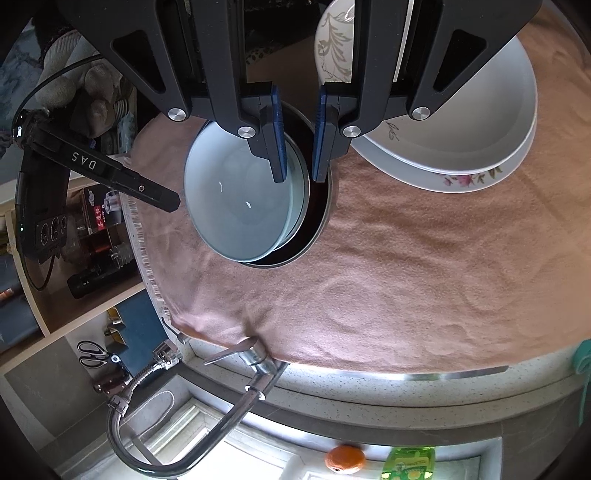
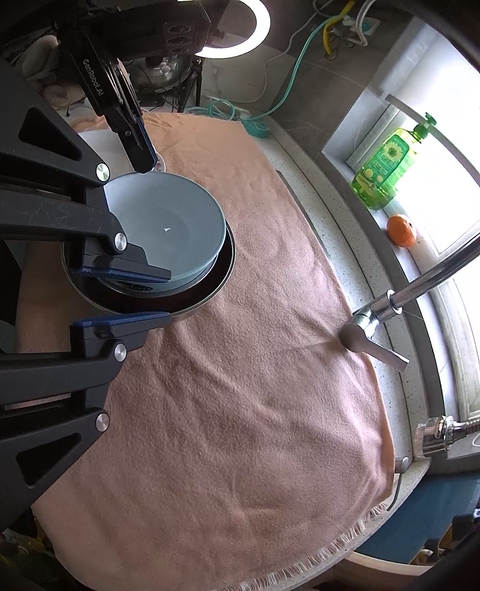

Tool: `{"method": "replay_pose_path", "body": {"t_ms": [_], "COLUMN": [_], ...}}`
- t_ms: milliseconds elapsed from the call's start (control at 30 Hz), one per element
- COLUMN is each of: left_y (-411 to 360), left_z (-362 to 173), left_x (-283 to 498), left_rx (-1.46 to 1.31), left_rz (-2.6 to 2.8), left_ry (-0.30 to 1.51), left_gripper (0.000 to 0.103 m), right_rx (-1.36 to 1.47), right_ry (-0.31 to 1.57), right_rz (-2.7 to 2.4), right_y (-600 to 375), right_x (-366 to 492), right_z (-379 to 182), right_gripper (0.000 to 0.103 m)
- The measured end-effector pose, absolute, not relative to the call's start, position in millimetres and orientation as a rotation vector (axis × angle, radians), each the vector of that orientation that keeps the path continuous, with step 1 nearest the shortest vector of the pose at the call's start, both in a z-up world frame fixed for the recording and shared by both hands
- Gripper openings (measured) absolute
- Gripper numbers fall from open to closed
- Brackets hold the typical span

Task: Organize plates and bowls
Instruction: 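Lower the white ceramic bowl into the nested steel bowls with both grippers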

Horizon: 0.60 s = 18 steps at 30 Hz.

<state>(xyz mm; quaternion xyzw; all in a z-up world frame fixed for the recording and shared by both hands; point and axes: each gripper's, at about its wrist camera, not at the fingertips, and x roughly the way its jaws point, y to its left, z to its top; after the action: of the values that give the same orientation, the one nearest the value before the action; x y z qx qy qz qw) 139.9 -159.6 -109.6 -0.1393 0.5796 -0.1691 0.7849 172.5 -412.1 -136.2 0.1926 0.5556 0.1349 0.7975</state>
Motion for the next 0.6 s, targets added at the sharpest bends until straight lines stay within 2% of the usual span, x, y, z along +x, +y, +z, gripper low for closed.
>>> {"method": "replay_pose_path", "body": {"t_ms": [600], "left_y": [-141], "left_z": [-126], "left_x": [145], "left_rx": [-0.351], "left_rz": [-0.326], "left_ry": [1.273], "left_gripper": [0.012], "right_rx": [0.486], "right_ry": [1.178], "right_rz": [0.252], "right_y": [-430], "right_x": [159], "right_z": [-157], "right_gripper": [0.015]}}
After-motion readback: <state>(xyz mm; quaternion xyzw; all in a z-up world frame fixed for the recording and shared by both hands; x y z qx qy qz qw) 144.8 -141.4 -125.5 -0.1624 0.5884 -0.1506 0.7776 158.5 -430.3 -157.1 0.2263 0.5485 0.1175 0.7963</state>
